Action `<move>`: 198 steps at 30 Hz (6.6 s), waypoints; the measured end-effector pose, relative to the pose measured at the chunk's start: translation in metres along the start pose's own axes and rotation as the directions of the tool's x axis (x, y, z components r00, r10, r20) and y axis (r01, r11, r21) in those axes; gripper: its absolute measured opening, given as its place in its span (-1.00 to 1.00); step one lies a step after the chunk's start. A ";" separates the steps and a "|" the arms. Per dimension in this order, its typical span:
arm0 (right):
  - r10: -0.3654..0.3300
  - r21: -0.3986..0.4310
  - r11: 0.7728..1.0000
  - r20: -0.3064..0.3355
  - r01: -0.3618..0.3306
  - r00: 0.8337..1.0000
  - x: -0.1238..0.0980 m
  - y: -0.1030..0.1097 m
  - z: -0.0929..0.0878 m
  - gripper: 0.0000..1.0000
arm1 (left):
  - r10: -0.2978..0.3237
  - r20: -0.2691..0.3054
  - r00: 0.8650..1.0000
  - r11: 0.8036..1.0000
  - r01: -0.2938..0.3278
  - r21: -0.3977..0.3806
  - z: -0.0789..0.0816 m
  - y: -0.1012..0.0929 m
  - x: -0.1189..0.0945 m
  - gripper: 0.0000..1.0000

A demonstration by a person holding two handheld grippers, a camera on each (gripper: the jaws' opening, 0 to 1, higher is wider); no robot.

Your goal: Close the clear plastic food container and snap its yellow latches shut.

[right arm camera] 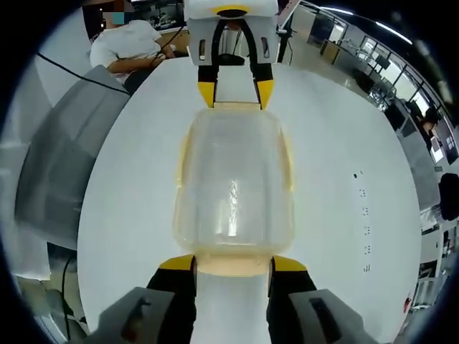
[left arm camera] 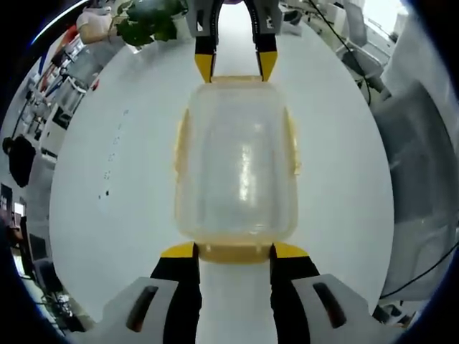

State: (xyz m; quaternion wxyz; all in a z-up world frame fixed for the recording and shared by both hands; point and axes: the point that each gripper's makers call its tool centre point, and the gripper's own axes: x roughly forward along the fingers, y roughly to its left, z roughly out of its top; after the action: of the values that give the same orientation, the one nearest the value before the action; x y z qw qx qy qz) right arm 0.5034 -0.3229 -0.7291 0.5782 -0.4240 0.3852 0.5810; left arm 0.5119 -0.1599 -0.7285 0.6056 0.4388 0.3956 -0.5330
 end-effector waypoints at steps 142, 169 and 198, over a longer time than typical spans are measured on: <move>-0.385 0.944 0.305 0.240 -0.123 0.891 0.015 -0.015 0.016 -0.52 | 0.395 0.245 0.885 0.361 0.096 -0.927 0.014 -0.007 0.005 -0.45; -0.299 0.908 0.413 0.215 -0.077 0.930 0.015 -0.004 0.015 -0.37 | 0.339 0.261 0.904 0.472 0.077 -0.878 0.005 -0.006 0.002 -0.33; -0.192 0.765 0.644 0.158 0.002 0.969 0.008 0.006 0.010 -0.42 | 0.191 0.268 0.944 0.598 0.105 -0.795 0.001 -0.013 -0.004 -0.33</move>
State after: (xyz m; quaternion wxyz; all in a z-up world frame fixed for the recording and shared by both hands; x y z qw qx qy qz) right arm 0.4974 -0.3107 -0.7329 0.7724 -0.0944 0.5015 0.3782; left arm 0.4990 -0.1606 -0.7261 0.8068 0.0361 0.4755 -0.3489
